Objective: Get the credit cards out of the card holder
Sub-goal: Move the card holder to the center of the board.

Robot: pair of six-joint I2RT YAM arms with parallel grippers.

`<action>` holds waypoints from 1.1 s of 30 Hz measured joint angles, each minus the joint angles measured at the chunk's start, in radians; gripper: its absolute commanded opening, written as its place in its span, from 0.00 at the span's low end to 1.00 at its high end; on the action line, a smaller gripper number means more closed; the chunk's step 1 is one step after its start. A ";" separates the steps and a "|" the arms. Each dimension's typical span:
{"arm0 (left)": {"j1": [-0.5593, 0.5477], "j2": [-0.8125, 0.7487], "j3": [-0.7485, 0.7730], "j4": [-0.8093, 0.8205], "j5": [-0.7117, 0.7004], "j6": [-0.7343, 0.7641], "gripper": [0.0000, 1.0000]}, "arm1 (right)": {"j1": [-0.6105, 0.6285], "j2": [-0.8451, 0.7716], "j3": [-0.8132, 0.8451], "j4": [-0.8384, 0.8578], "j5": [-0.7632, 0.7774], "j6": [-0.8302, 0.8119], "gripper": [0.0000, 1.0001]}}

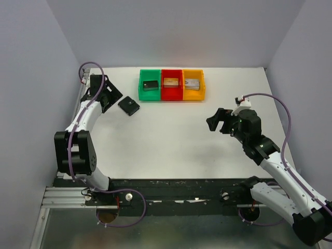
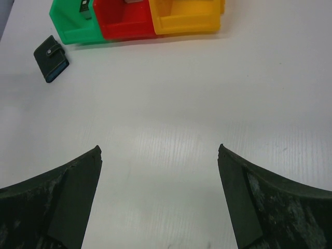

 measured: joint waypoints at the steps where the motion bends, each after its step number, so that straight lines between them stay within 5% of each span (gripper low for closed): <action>1: 0.001 0.032 0.023 0.000 0.000 0.003 0.88 | 0.000 0.000 0.000 0.000 -0.006 0.000 1.00; 12: 0.001 0.272 0.131 -0.019 0.001 0.053 0.81 | 0.000 0.045 0.000 -0.001 -0.056 -0.001 1.00; 33: -0.029 0.549 0.488 -0.148 -0.067 0.188 0.82 | 0.000 0.103 0.001 -0.023 -0.074 -0.001 1.00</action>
